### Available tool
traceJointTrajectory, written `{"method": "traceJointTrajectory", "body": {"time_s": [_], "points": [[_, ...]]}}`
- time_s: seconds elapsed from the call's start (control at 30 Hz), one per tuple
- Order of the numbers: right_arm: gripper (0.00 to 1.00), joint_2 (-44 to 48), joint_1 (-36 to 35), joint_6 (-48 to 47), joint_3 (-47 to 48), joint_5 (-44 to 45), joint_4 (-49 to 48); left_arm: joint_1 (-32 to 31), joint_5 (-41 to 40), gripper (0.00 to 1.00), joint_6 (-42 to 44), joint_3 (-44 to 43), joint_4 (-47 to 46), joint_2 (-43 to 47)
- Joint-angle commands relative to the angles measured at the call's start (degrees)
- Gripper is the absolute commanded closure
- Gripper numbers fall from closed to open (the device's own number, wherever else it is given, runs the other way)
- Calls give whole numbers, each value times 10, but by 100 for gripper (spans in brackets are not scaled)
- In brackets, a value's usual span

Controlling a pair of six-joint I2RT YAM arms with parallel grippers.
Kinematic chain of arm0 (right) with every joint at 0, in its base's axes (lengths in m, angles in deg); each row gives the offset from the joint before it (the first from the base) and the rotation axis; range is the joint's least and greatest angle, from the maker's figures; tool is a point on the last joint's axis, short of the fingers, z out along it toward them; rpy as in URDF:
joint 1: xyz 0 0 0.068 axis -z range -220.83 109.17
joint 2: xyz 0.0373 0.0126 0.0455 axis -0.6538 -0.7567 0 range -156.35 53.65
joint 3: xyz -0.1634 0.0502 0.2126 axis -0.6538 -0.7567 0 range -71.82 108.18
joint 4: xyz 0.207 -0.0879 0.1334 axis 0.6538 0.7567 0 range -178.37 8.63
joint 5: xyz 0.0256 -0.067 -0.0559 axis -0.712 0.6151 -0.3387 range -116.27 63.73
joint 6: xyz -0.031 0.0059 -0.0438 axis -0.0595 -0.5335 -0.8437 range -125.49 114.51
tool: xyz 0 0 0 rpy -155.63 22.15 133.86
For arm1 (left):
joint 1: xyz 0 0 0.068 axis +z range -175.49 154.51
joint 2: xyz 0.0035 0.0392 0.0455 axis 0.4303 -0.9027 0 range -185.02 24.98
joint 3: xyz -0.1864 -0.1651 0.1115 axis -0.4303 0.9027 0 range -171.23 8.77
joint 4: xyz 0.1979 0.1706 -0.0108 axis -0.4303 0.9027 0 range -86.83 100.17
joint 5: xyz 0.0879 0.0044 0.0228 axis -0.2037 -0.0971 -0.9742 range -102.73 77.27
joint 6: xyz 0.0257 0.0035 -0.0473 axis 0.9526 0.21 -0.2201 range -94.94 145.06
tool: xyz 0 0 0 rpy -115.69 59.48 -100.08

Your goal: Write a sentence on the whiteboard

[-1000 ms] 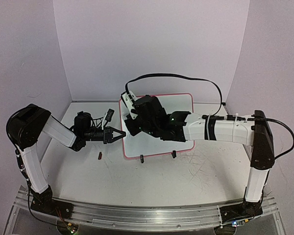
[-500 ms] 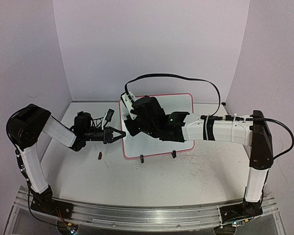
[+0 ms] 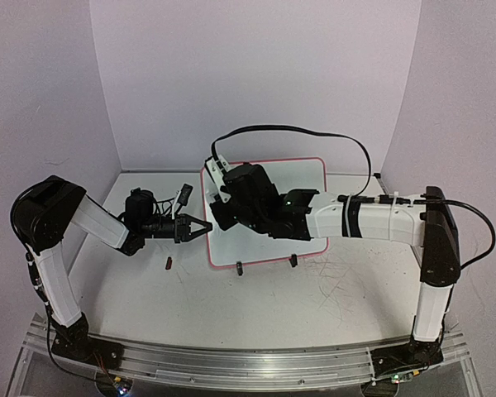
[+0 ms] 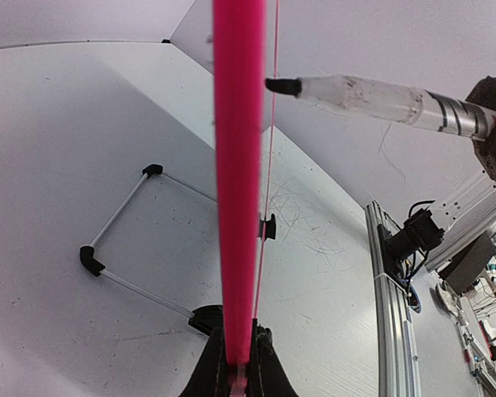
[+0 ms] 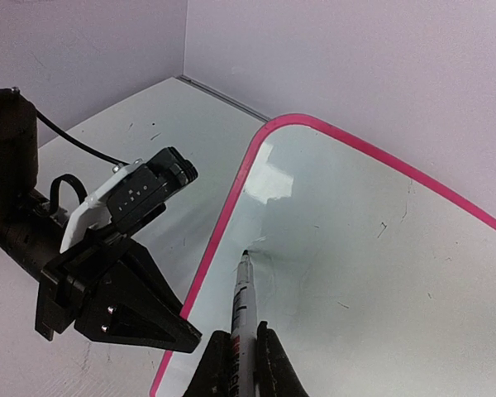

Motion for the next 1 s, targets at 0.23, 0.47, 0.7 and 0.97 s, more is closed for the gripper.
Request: {"method": "traceJointTrajectory", "body": {"time_s": [0.23, 0.47, 0.7, 0.97], "points": [[100, 0, -2, 24, -4, 14, -2, -3, -19, 100, 14, 1, -14, 9], [100, 6, -2, 34, -15, 13, 2, -3, -19, 100, 14, 1, -14, 9], [100, 11, -2, 39, -23, 14, 2, -3, -18, 100, 14, 0, -14, 9], [100, 13, -2, 46, -28, 19, 6, -3, -18, 100, 14, 0, -14, 9]]}}
